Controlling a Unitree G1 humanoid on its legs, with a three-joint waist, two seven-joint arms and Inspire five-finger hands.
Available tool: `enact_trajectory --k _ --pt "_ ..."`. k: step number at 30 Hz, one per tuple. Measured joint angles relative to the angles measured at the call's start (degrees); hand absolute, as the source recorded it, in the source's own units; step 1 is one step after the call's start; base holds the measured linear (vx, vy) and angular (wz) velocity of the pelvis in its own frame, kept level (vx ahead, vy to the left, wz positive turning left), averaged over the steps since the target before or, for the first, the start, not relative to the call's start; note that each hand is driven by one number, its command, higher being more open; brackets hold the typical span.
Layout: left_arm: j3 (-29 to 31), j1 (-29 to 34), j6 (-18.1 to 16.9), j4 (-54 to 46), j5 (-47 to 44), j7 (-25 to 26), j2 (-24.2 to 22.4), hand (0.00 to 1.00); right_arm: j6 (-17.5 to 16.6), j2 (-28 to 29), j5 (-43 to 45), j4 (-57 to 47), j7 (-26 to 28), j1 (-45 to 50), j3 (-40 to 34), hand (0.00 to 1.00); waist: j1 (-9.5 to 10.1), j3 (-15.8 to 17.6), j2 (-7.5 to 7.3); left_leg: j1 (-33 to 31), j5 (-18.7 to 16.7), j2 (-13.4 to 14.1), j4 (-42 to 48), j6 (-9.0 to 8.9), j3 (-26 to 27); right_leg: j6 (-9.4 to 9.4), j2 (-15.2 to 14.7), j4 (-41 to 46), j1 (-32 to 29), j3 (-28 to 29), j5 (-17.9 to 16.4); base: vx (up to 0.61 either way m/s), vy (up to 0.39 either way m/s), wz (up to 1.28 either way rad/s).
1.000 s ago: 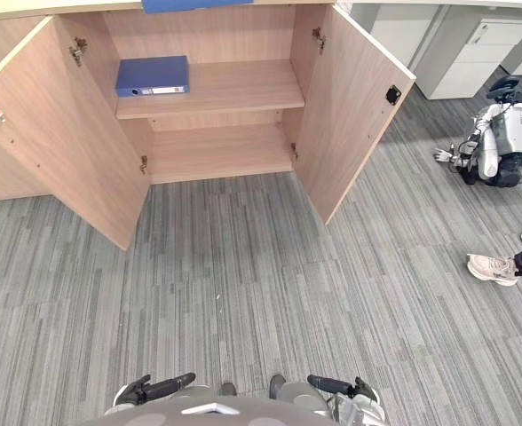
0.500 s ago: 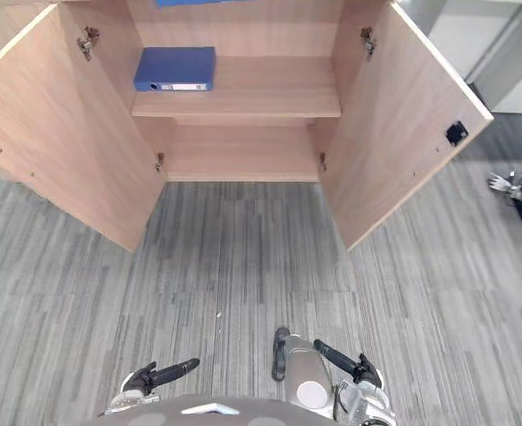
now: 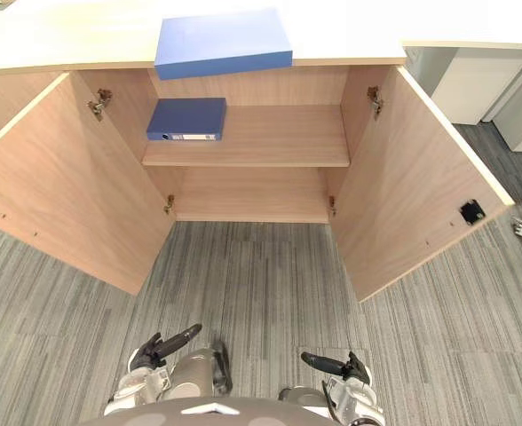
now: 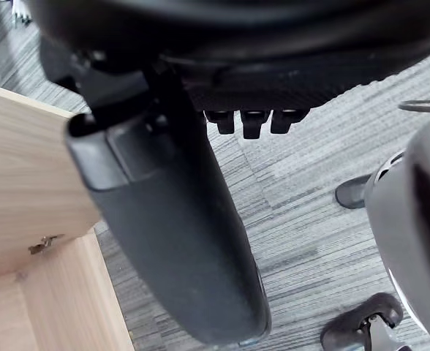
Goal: Walk over to the cabinet, pick up the folder, carry it to the office cabinet, place the folder inside the office cabinet, then close the office cabinet door
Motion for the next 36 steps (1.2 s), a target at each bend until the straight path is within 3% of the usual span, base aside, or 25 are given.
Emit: enact_trajectory --k 1,3,5,6,7,8,9,10,12,13,14,15,16,18,20,22,24,25,29,30,31,33,36 --pt "-0.11 -0.02 0.00 0.46 0.29 -0.10 0.62 1.00 0.15 0.49 -0.12 0.90 0.00 -0.03 -0.40 1.00 -0.23 -0.43 -0.97 -0.01 -2.54 -0.42 2.13 0.88 0.79 0.71 -0.95 0.37 0.26 0.91 -0.12 0.42 0.192 -0.27" --pt "-0.07 -0.15 0.13 1.34 0.18 0.06 1.03 1.00 0.77 0.86 -0.62 1.81 0.09 -0.12 -2.22 1.00 0.09 -1.07 -1.36 1.11 -5.77 -0.27 5.15 1.52 2.08 1.83 -2.08 5.11 -0.32 2.49 -0.83 0.39 0.208 -0.34" --pt "-0.38 -0.41 0.42 2.62 0.48 0.00 1.15 1.00 0.78 0.85 -1.30 1.66 0.36 -0.10 -2.49 1.00 0.23 -1.39 -1.19 4.85 -7.66 -0.58 4.27 2.20 3.48 2.98 -3.19 19.69 -5.39 4.17 -0.98 0.37 0.232 -0.40" --pt "-1.84 -0.38 0.44 3.45 0.48 0.03 1.64 1.00 0.72 0.35 -2.20 1.10 0.84 -0.07 -2.18 1.00 -0.18 -1.44 -0.90 7.71 -10.01 -1.02 2.78 2.29 3.38 5.36 -4.46 32.28 -10.80 4.32 0.74 0.43 0.233 -0.24" --pt "-2.50 -0.47 0.47 4.57 0.48 0.02 2.41 1.00 0.69 0.59 -2.24 0.99 1.26 -0.24 -2.16 1.00 -0.62 -1.58 -1.31 9.92 -11.07 -1.67 2.51 2.37 3.50 4.93 -5.75 41.58 -15.11 4.35 -0.05 0.35 0.184 -0.14" --pt "-2.49 -0.46 0.52 5.03 0.47 0.06 2.63 1.00 0.74 0.69 -2.24 0.95 1.39 -0.30 -2.08 1.00 -0.78 -1.66 -1.68 11.53 -11.27 -2.06 1.74 2.37 3.62 4.56 -6.23 44.50 -16.72 4.21 -1.02 0.36 0.112 -0.02" --pt "-2.50 -0.35 0.58 5.49 0.47 0.09 2.68 1.00 0.72 0.69 -2.26 0.69 1.51 -0.23 -1.94 1.00 -0.95 -1.74 -1.80 14.95 -11.40 -2.42 -0.39 2.36 3.70 2.85 -6.32 46.75 -19.22 3.41 -2.68 0.37 0.002 0.08" --pt "-2.50 -0.25 0.57 5.50 0.46 0.07 2.34 1.00 0.50 0.36 -2.27 0.53 1.53 -0.31 -1.38 1.00 -1.28 -1.92 -1.36 17.70 -11.34 -2.18 -2.76 2.26 3.70 1.39 -5.66 45.00 -21.53 1.79 -4.15 0.43 -0.013 0.13" --pt "-2.46 0.02 0.56 5.51 0.45 0.08 1.93 1.00 0.30 -0.16 -2.30 0.43 1.57 -0.52 -0.34 1.00 -1.60 -2.11 -0.68 19.81 -11.15 -1.35 -5.05 1.74 3.62 0.94 -4.03 39.15 -24.57 0.42 -4.71 0.37 -0.087 0.21" --pt "-2.42 0.51 0.58 5.55 0.31 0.14 1.64 1.00 0.30 -0.54 -2.30 0.23 1.64 -1.15 0.09 1.00 -2.14 -2.15 -0.12 21.89 -11.24 -0.45 -7.11 0.15 3.31 1.06 -2.12 30.91 -27.14 0.18 -4.00 0.42 -0.141 0.24" --pt "-2.42 0.58 0.65 5.58 0.30 0.17 1.60 1.00 0.34 -0.62 -2.30 0.18 1.69 -1.33 0.11 1.00 -2.28 -2.16 -0.04 22.54 -11.22 -0.25 -7.87 -0.34 3.09 1.08 -1.44 26.92 -27.94 0.35 -2.63 0.46 -0.160 0.25" --pt "-2.48 0.60 0.66 5.69 0.39 0.10 1.72 1.00 0.41 -0.56 -2.29 0.22 1.72 -1.30 0.11 1.00 -2.32 -2.22 -0.24 23.58 -11.07 -0.32 -9.06 -0.89 2.56 0.54 -0.70 19.72 -28.07 1.26 2.11 0.39 -0.155 0.29" --pt "-2.34 0.46 0.71 6.89 0.38 0.13 1.27 1.00 0.46 -0.87 -2.30 0.77 1.80 -1.40 -0.25 1.00 -2.48 -2.33 0.64 24.95 -11.07 0.16 -10.17 -1.76 0.20 -2.03 0.60 18.16 -26.32 0.68 7.47 0.49 -0.193 0.23" --pt "-1.73 0.03 0.94 6.89 0.53 -0.26 -0.01 1.00 0.14 -1.60 -2.75 0.71 1.75 -1.38 -0.32 1.00 -1.77 -2.53 2.31 25.02 -8.93 1.15 -9.80 -2.91 -1.76 -2.98 1.21 20.17 -26.13 0.19 4.51 0.51 -0.244 0.20" --pt "-1.22 -0.16 1.28 6.88 0.66 -0.31 -0.87 1.00 0.48 -1.91 -2.26 0.61 1.74 -1.57 -0.47 1.00 -2.53 -2.33 3.45 24.13 -8.73 3.20 -4.25 -3.21 -2.95 -4.46 1.75 19.58 -22.95 -2.06 2.80 0.41 -0.232 0.43" --pt "-0.98 -0.50 1.46 4.91 1.17 -1.00 -0.82 1.00 0.46 -2.12 -2.40 0.71 1.29 -1.14 1.02 1.00 -2.19 -1.57 3.11 15.63 -9.28 7.52 18.98 -5.33 -4.19 -4.92 3.04 13.70 -15.41 -3.82 2.28 0.35 -0.203 0.52" --pt "-0.57 -0.04 1.35 2.95 1.23 -0.93 -1.13 1.00 0.48 -2.37 -2.27 0.77 1.14 -1.06 2.51 1.00 -1.84 -1.56 3.16 10.30 -10.30 9.97 28.66 -4.81 -1.82 -4.94 3.83 11.06 -11.54 -4.14 2.01 0.20 -0.112 0.06" --pt "-0.59 0.25 1.32 2.47 1.41 -0.92 -1.10 1.00 0.48 -2.31 -2.21 0.76 1.27 -0.98 2.48 1.00 -1.71 -1.57 3.14 8.70 -10.50 10.58 27.87 -4.46 0.23 -4.78 3.90 9.54 -9.83 -3.94 1.95 0.15 -0.037 -0.11" --pt "-0.58 0.26 1.25 2.11 1.68 -0.63 -1.18 1.00 0.82 -2.29 -2.12 0.71 0.91 -0.59 2.30 1.00 -1.20 -1.64 3.05 7.23 -10.00 9.23 11.65 -3.99 1.81 -3.50 3.38 8.04 -7.76 -2.39 1.65 0.16 0.106 -0.22" --pt "-0.58 0.15 1.25 2.14 1.69 -0.53 -1.37 1.00 0.87 -2.31 -2.10 0.63 0.67 -0.33 2.08 1.00 -1.09 -1.74 3.21 7.73 -5.74 7.92 3.95 -3.60 1.65 -2.56 3.19 8.19 -7.67 -1.96 1.38 0.12 0.120 -0.16" --pt "-0.54 0.17 1.28 2.16 1.68 -0.52 -1.34 1.00 0.86 -2.24 -2.11 0.64 0.65 -0.28 1.72 1.00 -1.00 -1.92 3.50 7.99 -4.10 7.34 1.72 -4.48 1.44 -2.04 3.12 8.20 -7.60 -1.62 1.14 0.25 0.230 -0.11" --pt "-0.51 0.37 1.24 2.51 1.77 -0.44 -0.10 1.00 0.91 -0.65 -2.13 0.74 0.54 0.43 -0.19 1.00 -0.94 -3.14 1.07 9.96 -3.34 4.65 -1.43 -3.95 1.96 -0.58 1.08 6.49 -6.73 -0.98 1.48 0.24 0.192 0.00" --pt "-0.61 0.60 1.31 3.45 2.23 -0.46 0.43 1.00 0.92 -0.08 -2.20 0.94 0.53 0.65 -0.66 1.00 -0.94 -3.58 0.34 12.71 -3.34 2.67 -3.70 -3.93 2.46 0.70 -0.53 3.72 -4.19 -0.31 2.29 0.13 0.147 -0.06"
